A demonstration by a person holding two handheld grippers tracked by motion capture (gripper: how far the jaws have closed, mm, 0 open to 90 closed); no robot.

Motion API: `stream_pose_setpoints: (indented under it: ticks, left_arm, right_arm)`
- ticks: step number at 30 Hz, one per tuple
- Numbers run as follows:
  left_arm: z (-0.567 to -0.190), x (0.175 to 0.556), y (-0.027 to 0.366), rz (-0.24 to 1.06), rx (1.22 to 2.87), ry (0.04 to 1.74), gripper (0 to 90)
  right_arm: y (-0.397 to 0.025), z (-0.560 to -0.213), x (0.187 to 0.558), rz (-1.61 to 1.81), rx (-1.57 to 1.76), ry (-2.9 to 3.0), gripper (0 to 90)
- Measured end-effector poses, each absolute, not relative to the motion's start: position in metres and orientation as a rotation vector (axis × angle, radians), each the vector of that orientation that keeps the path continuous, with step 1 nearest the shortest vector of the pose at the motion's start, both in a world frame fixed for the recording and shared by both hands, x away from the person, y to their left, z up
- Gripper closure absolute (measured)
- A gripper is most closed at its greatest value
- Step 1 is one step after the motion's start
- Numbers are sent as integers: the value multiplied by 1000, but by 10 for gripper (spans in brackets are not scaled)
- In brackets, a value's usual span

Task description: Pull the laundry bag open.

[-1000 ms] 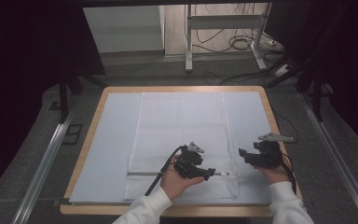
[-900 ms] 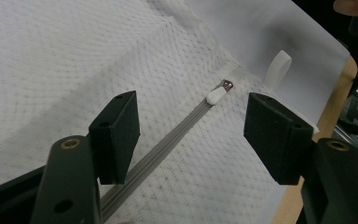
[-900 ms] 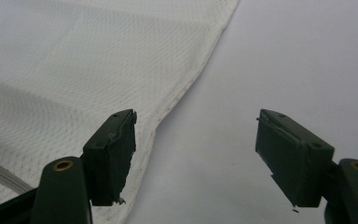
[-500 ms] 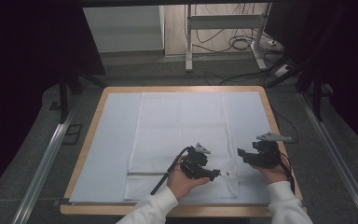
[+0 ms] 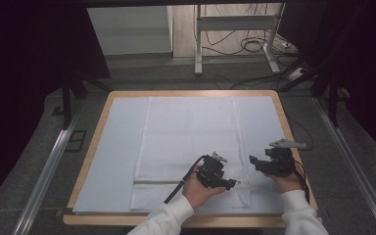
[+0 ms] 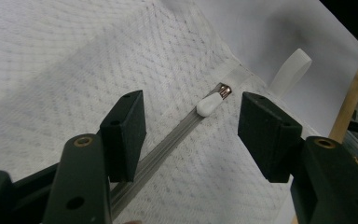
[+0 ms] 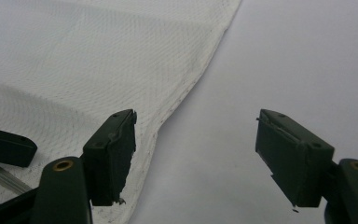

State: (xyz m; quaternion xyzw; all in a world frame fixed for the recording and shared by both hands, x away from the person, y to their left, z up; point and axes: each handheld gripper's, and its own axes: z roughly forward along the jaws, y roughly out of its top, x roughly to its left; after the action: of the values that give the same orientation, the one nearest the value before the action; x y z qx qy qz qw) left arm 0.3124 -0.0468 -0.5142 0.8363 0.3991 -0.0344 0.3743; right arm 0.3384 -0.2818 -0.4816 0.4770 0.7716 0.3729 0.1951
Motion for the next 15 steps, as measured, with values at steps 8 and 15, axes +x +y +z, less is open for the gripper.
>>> stream_pose_setpoints:
  ticks: [8,15]
  left_arm:
    - [-516,316,-51,-131,2124,1037,442]
    - [-517,316,-55,-140,2130,1034,462]
  right_arm:
    - [-283,-481,339,1044,1349,2150,281]
    - [-283,-481,338,1041,1342,2140,280]
